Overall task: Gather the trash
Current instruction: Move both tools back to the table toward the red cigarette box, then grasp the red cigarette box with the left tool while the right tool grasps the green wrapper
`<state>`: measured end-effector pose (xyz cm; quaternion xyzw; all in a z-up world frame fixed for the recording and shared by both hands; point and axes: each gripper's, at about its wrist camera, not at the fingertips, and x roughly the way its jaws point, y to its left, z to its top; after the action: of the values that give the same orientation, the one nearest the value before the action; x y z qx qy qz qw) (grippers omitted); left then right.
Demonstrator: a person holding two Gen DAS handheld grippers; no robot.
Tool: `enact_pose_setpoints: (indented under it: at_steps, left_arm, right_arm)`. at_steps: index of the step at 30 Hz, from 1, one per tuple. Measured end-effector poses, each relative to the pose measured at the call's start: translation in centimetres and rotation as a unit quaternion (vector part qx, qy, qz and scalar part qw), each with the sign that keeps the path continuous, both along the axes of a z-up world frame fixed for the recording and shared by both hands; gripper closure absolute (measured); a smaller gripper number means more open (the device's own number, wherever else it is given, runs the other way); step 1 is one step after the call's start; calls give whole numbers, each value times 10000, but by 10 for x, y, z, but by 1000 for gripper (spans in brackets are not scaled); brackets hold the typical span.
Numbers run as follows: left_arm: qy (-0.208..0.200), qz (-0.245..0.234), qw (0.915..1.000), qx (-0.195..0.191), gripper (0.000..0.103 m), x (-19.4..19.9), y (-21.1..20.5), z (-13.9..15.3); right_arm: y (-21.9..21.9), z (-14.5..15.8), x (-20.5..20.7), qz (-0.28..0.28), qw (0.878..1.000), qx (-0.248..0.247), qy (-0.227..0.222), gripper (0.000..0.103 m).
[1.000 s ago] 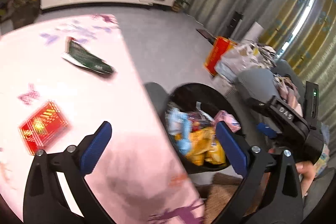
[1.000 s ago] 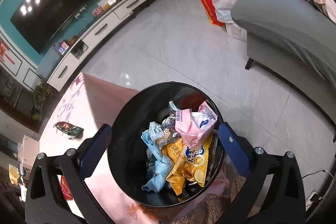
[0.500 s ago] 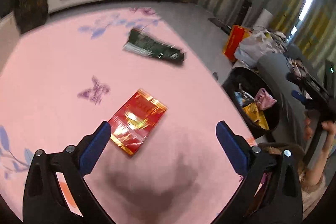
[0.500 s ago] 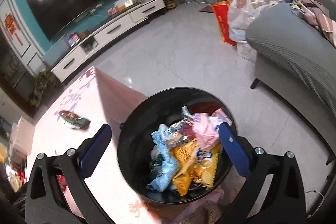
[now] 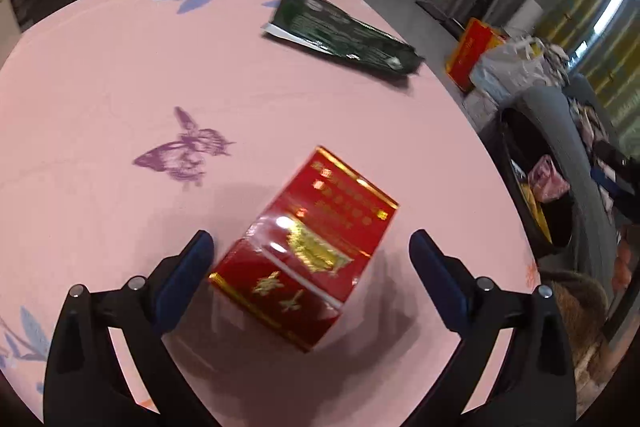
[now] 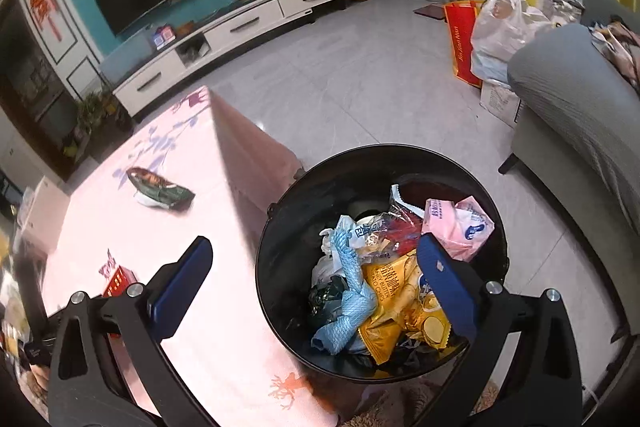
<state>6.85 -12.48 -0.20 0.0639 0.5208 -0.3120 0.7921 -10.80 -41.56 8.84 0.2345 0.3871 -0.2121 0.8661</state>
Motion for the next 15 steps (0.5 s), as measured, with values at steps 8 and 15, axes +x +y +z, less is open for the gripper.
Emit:
enact_pose_setpoints:
  at_steps: [8, 15]
  left_arm:
    - [-640, -207, 9962, 558, 33, -26, -19, -1]
    - [-543, 167, 9971, 499, 35, -40, -14, 1]
  right_arm:
    - [-2, 0, -4, -11, 9999, 128, -106, 3]
    - [2, -1, -4, 35, 9998, 185, -82, 3]
